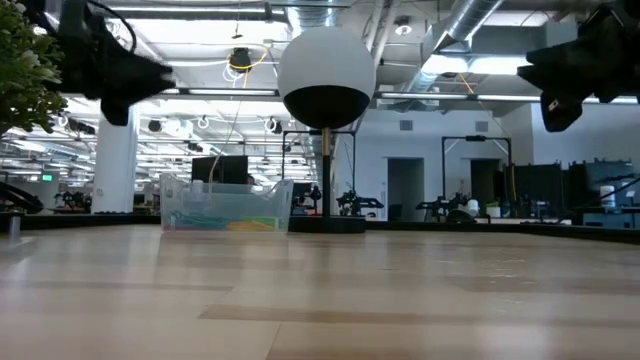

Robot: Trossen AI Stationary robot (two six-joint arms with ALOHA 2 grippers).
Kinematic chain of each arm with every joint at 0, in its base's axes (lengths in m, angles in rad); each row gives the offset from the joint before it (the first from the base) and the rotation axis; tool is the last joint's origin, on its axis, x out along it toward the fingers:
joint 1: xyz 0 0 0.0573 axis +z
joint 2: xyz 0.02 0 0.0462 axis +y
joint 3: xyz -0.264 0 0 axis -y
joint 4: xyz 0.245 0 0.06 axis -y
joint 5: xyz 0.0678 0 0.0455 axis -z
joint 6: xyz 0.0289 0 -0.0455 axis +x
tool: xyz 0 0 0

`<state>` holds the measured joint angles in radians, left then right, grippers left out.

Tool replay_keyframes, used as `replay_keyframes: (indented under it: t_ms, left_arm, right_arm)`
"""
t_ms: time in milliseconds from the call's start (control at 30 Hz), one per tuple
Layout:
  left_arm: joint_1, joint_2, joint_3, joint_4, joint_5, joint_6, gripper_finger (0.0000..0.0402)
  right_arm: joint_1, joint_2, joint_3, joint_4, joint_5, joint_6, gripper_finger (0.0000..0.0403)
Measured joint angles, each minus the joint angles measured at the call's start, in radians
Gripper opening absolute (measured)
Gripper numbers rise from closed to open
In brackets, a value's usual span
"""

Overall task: Pick and place items into bin
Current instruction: Return to Home Position

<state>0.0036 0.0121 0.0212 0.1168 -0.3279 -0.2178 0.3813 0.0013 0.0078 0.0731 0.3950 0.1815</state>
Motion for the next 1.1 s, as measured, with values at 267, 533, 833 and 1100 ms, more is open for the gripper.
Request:
replay_keyframes:
  t_ms: [267,533,833,1100]
  left_arm:
    - [-0.001,0.001,-0.01,-0.032,-0.024,0.002,0.0124]
    - [0.0,0.001,-0.011,-0.036,0.011,0.051,0.0124]
    - [0.0,0.003,-0.012,-0.038,0.021,-0.002,0.0124]
    - [0.0,0.003,-0.013,-0.038,0.022,-0.002,0.0123]
  right_arm:
    - [-0.019,0.0,-0.001,0.041,0.0,-0.067,0.0091]
    - [-0.019,0.0,-0.001,0.03,0.0,-0.059,0.0091]
    - [-0.017,0.0,-0.002,0.014,0.0,-0.059,0.0091]
    - [-0.017,0.0,-0.002,0.014,-0.001,-0.059,0.0091]
